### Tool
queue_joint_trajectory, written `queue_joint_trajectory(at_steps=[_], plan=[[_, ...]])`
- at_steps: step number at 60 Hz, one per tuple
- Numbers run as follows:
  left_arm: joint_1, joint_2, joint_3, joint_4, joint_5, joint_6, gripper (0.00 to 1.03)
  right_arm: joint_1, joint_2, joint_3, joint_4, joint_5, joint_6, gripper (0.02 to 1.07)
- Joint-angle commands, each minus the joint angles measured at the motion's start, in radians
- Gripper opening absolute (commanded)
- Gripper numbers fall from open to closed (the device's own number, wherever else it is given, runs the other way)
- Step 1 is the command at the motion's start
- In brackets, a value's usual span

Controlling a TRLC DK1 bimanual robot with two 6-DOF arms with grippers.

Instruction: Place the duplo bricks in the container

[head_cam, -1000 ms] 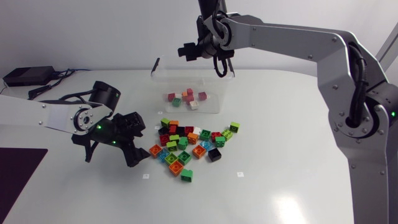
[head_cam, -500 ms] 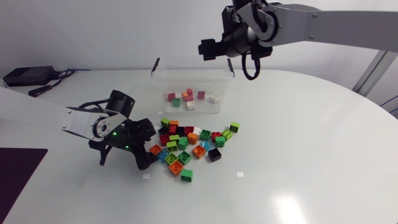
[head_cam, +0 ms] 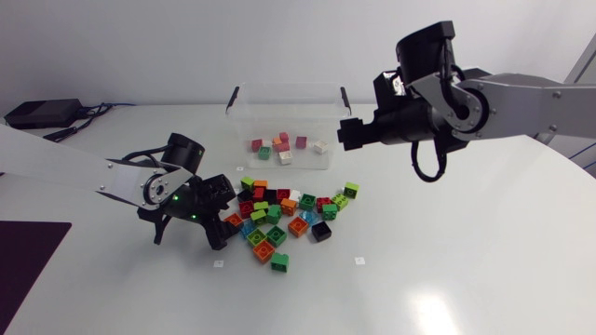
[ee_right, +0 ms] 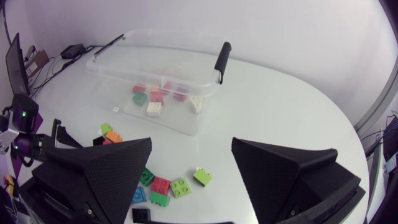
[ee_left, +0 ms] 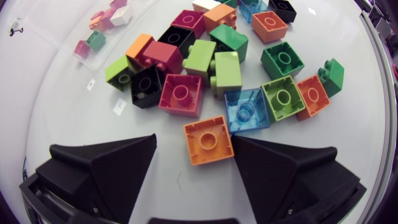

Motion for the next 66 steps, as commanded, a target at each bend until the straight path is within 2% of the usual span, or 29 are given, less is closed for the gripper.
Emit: queue_joint_trajectory(at_steps=[1, 8, 13, 30, 40, 54, 66], plan=[[-0.013, 0.025, 0.018, 0.007, 0.002, -0.017, 0.57, -0.007, -0.026, -0.068, 0.009, -0.011, -0.012, 0.95], [-0.013, 0.025, 0.012, 0.007, 0.004, -0.017, 0.36, -0.016, -0.015, -0.101, -0.005, -0.011, 0.003, 0.95], [-0.013, 0.021, 0.003, 0.005, 0.005, -0.017, 0.26, -0.022, 0.029, -0.078, -0.051, -0.011, 0.029, 0.95], [-0.004, -0.091, -0.089, 0.005, 0.005, 0.000, 0.25, -0.025, 0.233, 0.091, -0.201, 0.007, 0.088, 0.95], [0.024, -0.171, -0.138, -0.006, 0.005, 0.017, 0.25, -0.035, 0.350, 0.188, -0.226, 0.015, 0.068, 0.95], [0.053, -0.277, -0.187, -0.050, 0.013, 0.048, 0.25, -0.097, 0.438, 0.271, -0.213, -0.086, -0.202, 0.95], [0.065, -0.361, -0.172, -0.107, 0.017, 0.058, 0.25, -0.150, 0.507, 0.375, -0.334, -0.187, -0.489, 0.95]])
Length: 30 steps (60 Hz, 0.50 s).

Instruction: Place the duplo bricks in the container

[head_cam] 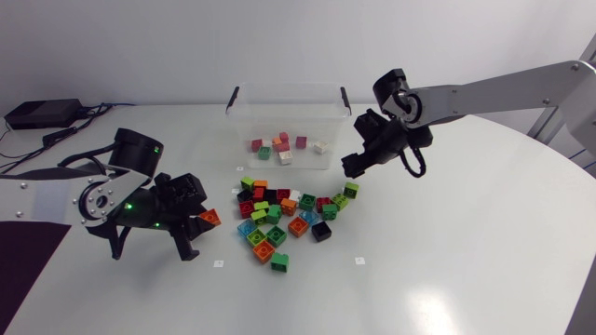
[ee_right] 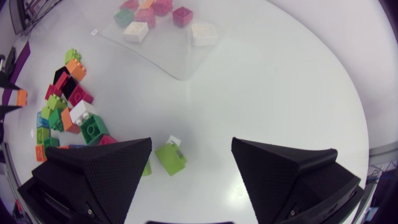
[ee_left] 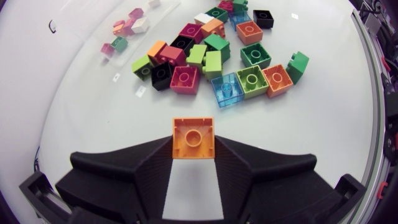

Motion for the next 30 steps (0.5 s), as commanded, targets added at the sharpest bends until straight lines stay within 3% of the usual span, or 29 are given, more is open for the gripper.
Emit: queue_joint_trajectory(at_steps=[1, 13, 30], plan=[[0.006, -0.045, 0.003, -0.031, 0.010, 0.026, 0.25, -0.008, 0.049, 0.042, -0.061, -0.025, -0.155, 0.95], [0.006, -0.083, 0.096, -0.074, 0.013, -0.005, 0.25, 0.005, 0.072, 0.038, -0.094, -0.042, -0.270, 0.94], [-0.036, -0.060, 0.279, -0.086, 0.019, -0.112, 0.25, 0.011, 0.093, 0.032, -0.104, -0.062, -0.339, 0.75]])
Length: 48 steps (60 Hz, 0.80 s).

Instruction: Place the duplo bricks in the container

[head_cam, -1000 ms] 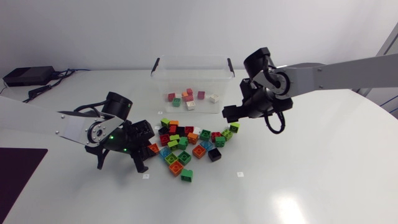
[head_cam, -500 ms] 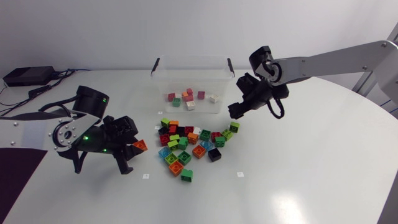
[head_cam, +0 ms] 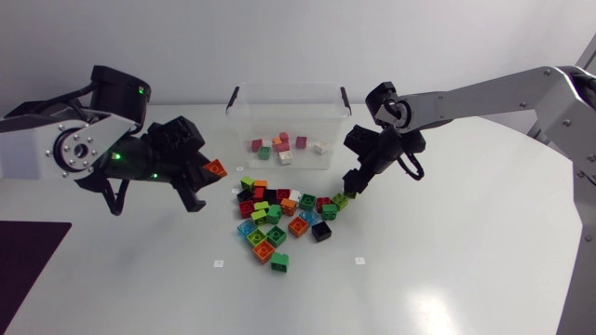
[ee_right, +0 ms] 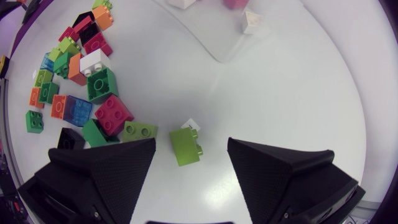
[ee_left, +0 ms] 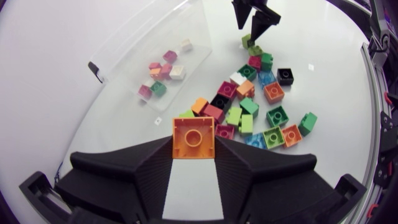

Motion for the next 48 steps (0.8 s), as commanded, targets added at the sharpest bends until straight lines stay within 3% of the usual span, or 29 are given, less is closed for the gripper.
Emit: queue_joint_trajectory(at_steps=[1, 31, 48], plan=[[-0.018, 0.004, 0.063, -0.012, 0.010, -0.042, 0.25, 0.005, 0.028, -0.002, -0.014, -0.010, -0.038, 0.74], [-0.025, 0.171, 0.293, 0.039, 0.010, -0.212, 0.25, -0.007, 0.074, -0.034, 0.024, -0.017, -0.059, 0.61], [-0.054, 0.259, 0.417, 0.056, 0.009, -0.253, 0.25, -0.013, 0.074, -0.060, 0.044, -0.042, -0.059, 0.28]])
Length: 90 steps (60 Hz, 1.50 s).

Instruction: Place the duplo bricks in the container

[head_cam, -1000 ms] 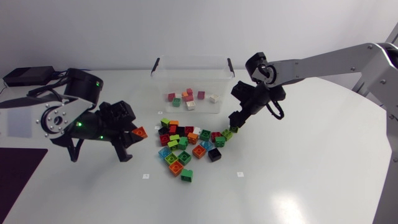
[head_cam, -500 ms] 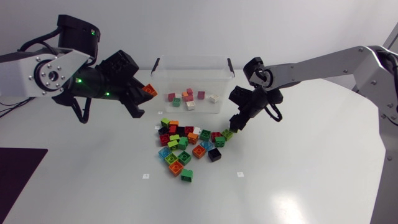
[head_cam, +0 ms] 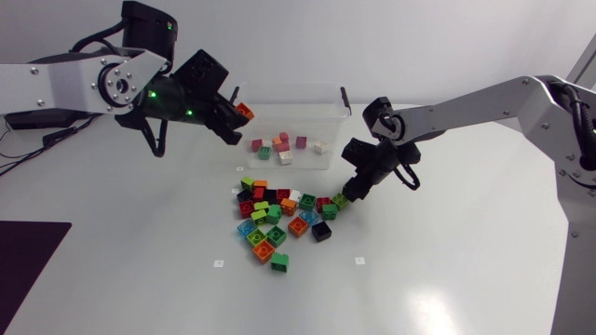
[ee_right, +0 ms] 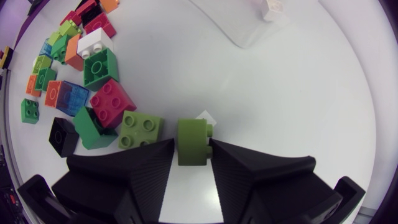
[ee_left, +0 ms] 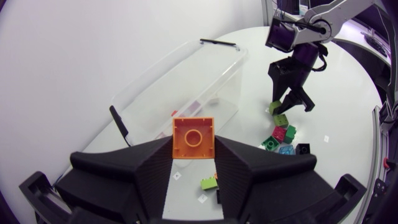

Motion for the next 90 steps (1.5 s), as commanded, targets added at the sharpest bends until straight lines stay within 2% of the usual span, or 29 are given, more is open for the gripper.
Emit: queue_joint_trajectory(at_steps=[1, 4, 20, 39, 42, 44, 49, 51, 52, 75, 90], plan=[[-0.008, 0.042, 0.061, 0.012, -0.001, -0.034, 0.25, -0.010, 0.022, -0.030, 0.014, -0.008, -0.026, 0.27], [-0.009, 0.071, 0.094, 0.013, -0.001, -0.048, 0.25, -0.011, 0.017, -0.035, 0.018, -0.008, -0.026, 0.24], [-0.023, 0.220, 0.257, 0.029, -0.019, -0.112, 0.25, -0.033, -0.087, -0.064, 0.005, -0.008, -0.005, 0.24], [-0.021, 0.397, 0.440, 0.038, -0.062, -0.163, 0.26, 0.024, -0.248, -0.021, -0.083, -0.040, 0.063, 0.24], [-0.018, 0.421, 0.466, 0.036, -0.068, -0.169, 0.35, 0.035, -0.262, -0.001, -0.094, -0.050, 0.081, 0.24], [-0.017, 0.430, 0.473, 0.036, -0.079, -0.172, 0.46, 0.046, -0.268, 0.009, -0.097, -0.051, 0.093, 0.24], [-0.015, 0.438, 0.475, 0.036, -0.094, -0.171, 0.90, 0.069, -0.280, 0.051, -0.109, -0.056, 0.127, 0.24], [-0.015, 0.435, 0.469, 0.036, -0.097, -0.168, 0.98, 0.078, -0.283, 0.065, -0.114, -0.059, 0.136, 0.24], [-0.015, 0.430, 0.464, 0.036, -0.099, -0.166, 0.99, 0.082, -0.283, 0.072, -0.115, -0.059, 0.142, 0.24], [-0.008, 0.130, 0.153, 0.045, -0.108, -0.043, 0.99, 0.135, -0.233, 0.287, -0.075, -0.060, 0.293, 0.24], [0.043, -0.001, -0.047, 0.003, -0.088, 0.090, 0.99, 0.135, -0.147, 0.431, -0.037, -0.059, 0.388, 0.24]])
